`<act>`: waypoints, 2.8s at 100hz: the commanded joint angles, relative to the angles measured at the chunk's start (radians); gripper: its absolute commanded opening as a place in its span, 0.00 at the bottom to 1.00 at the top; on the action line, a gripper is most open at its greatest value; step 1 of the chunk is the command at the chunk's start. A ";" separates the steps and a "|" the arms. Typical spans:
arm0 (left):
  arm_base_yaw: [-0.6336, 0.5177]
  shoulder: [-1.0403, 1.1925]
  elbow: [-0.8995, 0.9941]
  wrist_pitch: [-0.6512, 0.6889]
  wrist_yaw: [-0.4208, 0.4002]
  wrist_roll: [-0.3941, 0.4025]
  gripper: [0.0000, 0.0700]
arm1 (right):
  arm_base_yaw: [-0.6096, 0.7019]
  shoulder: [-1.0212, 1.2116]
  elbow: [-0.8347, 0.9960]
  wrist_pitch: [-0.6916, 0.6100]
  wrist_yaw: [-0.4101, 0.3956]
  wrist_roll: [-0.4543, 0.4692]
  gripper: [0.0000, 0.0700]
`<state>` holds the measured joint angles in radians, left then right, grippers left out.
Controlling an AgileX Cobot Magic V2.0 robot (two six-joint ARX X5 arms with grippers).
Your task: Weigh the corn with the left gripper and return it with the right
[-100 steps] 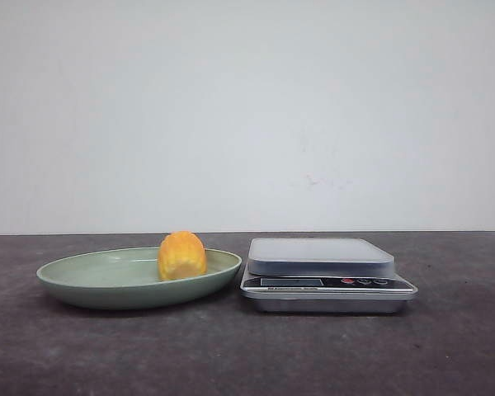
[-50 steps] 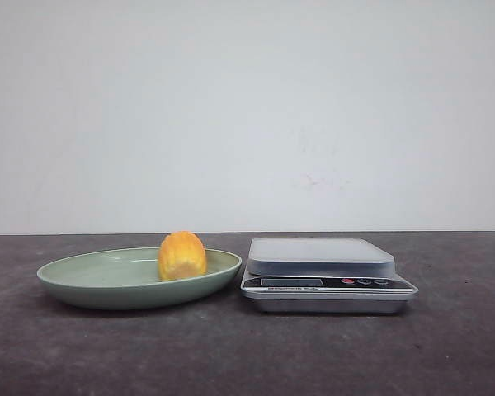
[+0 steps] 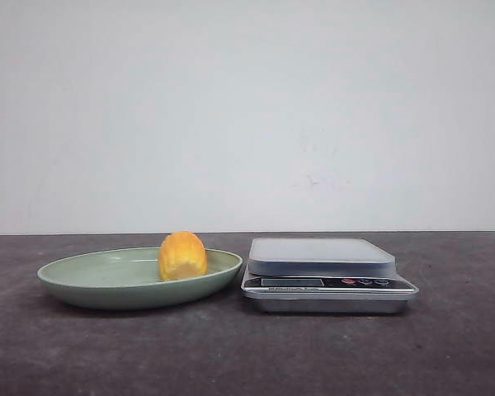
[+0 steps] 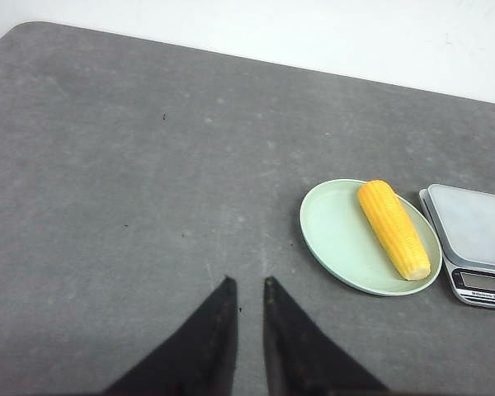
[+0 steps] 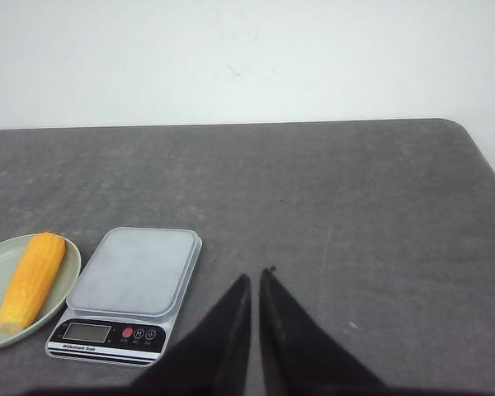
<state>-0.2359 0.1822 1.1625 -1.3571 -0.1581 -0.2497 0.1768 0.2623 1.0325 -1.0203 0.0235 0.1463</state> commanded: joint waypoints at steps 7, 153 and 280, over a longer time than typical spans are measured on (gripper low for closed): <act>-0.002 0.000 0.015 0.011 -0.002 0.011 0.02 | 0.002 0.003 0.011 0.010 0.002 0.010 0.01; 0.169 -0.179 -1.117 1.301 0.140 0.063 0.02 | 0.002 0.003 0.011 0.010 0.003 0.010 0.01; 0.217 -0.179 -1.149 1.169 0.140 0.118 0.02 | 0.002 0.003 0.011 0.010 0.003 0.010 0.01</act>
<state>-0.0216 0.0044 0.0315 -0.1844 -0.0200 -0.1444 0.1768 0.2623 1.0321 -1.0203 0.0261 0.1467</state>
